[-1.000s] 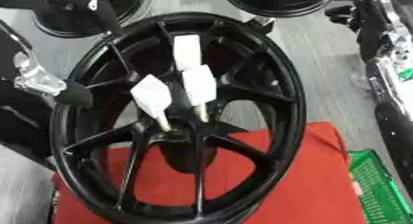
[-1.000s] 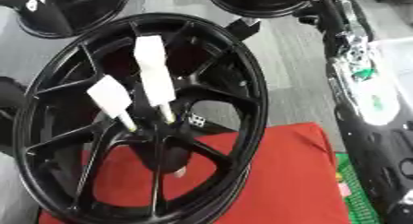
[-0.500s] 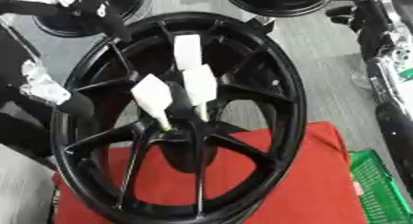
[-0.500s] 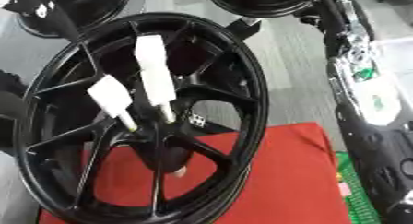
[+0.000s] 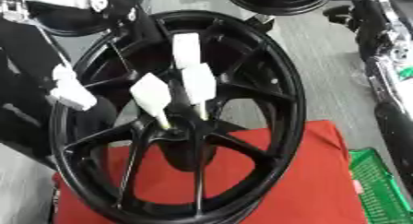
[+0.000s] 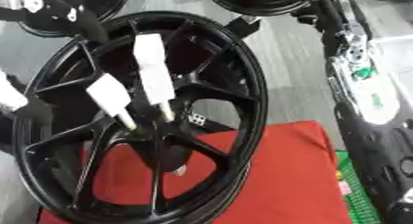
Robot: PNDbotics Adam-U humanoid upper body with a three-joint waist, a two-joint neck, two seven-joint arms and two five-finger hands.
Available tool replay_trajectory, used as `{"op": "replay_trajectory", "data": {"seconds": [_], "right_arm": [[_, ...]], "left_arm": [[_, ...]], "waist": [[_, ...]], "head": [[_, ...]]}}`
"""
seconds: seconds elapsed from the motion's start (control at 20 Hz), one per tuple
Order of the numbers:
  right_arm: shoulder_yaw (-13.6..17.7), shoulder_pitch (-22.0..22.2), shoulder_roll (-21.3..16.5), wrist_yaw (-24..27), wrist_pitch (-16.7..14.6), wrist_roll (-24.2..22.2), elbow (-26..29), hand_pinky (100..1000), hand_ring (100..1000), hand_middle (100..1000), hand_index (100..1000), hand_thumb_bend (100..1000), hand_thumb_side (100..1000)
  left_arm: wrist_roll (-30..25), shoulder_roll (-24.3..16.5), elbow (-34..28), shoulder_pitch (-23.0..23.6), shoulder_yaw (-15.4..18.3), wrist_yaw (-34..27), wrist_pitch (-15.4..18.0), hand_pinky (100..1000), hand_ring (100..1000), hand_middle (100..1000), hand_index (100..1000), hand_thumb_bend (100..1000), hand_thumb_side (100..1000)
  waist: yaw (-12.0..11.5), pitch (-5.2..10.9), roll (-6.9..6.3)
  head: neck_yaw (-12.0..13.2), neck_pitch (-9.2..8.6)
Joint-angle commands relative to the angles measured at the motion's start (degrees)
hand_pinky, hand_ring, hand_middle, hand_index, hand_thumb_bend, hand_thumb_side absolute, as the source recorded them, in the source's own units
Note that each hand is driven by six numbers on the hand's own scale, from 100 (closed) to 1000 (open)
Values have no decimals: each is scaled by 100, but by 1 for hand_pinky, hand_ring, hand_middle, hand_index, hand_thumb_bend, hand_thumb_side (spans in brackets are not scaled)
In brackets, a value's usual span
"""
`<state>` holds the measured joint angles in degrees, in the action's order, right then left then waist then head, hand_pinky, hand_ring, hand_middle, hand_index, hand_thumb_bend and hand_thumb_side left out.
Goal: Pull the pin out of the wheel hub.
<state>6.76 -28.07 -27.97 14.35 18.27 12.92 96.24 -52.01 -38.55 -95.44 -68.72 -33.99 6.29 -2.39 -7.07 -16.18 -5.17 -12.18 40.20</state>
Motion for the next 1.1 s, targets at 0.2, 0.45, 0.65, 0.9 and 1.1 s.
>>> {"op": "replay_trajectory", "data": {"seconds": [0.2, 0.45, 0.65, 0.9, 1.1], "right_arm": [[-45, -108, -117, -52, 3, -80, 34, 765, 627, 680, 720, 100, 686], [-99, -120, -119, -75, 16, -137, 21, 765, 627, 680, 721, 100, 688], [-109, -119, -118, -90, 16, -159, 11, 765, 627, 680, 721, 100, 688], [-116, -120, -116, -98, 16, -173, 7, 765, 627, 680, 721, 100, 689], [-114, -122, -111, -104, 16, -177, 5, 765, 627, 680, 721, 100, 690]], "left_arm": [[5, 31, 94, -192, -59, 57, 12, 791, 840, 825, 859, 581, 472], [5, 85, 177, -211, -107, 69, 19, 780, 827, 805, 823, 552, 480], [5, 119, 234, -218, -160, 65, 20, 764, 799, 775, 822, 545, 486], [5, 154, 302, -213, -222, 78, 30, 765, 804, 803, 843, 538, 490], [5, 186, 370, -202, -277, 69, 23, 763, 807, 816, 859, 519, 499]], "waist": [[22, 106, 10], [28, 99, 6], [25, 100, 9], [24, 100, 11], [30, 93, 13]], "head": [[-24, 19], [-16, 19], [-9, 6], [-33, -3], [-43, -8]]}}
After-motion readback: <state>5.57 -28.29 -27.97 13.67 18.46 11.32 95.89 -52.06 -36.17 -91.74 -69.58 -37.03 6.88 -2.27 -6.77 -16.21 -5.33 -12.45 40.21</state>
